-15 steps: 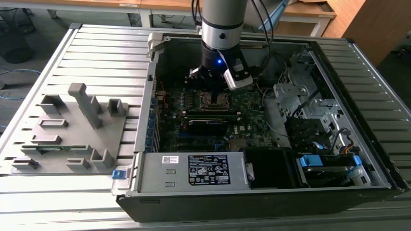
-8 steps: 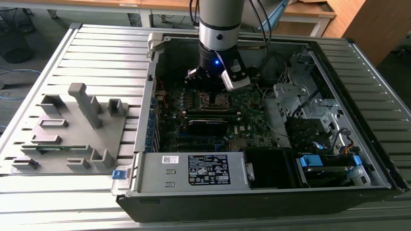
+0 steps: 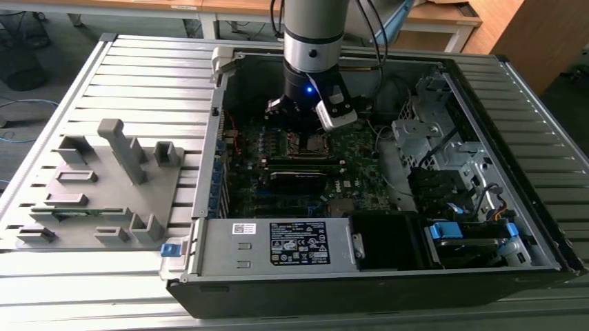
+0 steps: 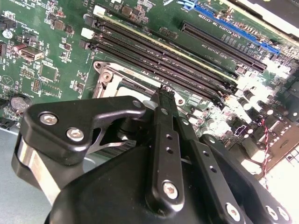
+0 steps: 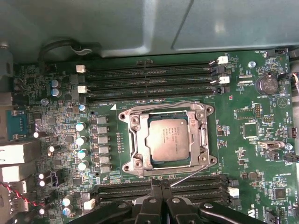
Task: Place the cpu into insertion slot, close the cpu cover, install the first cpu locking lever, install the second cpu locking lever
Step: 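Install the second cpu locking lever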
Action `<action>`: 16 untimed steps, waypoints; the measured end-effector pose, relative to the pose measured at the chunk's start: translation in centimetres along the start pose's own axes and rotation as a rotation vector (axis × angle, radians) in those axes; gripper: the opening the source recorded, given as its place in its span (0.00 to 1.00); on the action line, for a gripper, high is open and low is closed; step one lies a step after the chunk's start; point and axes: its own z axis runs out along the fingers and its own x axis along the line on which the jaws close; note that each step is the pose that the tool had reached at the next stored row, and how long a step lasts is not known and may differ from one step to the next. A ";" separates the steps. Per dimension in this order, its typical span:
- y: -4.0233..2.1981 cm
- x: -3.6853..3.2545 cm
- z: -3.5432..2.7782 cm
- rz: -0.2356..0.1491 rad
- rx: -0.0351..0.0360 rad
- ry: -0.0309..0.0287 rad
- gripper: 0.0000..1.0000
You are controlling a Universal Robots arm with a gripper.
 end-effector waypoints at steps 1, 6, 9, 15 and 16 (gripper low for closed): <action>0.00 0.01 0.03 0.000 -0.0001 -0.0001 0.11; 0.00 0.04 0.20 0.000 0.0001 0.0001 0.11; 0.00 0.04 0.32 0.000 0.0002 0.0001 0.11; 0.00 0.06 0.33 0.000 0.0001 0.0000 0.11; -0.01 0.11 0.34 0.000 -0.0001 -0.0001 0.11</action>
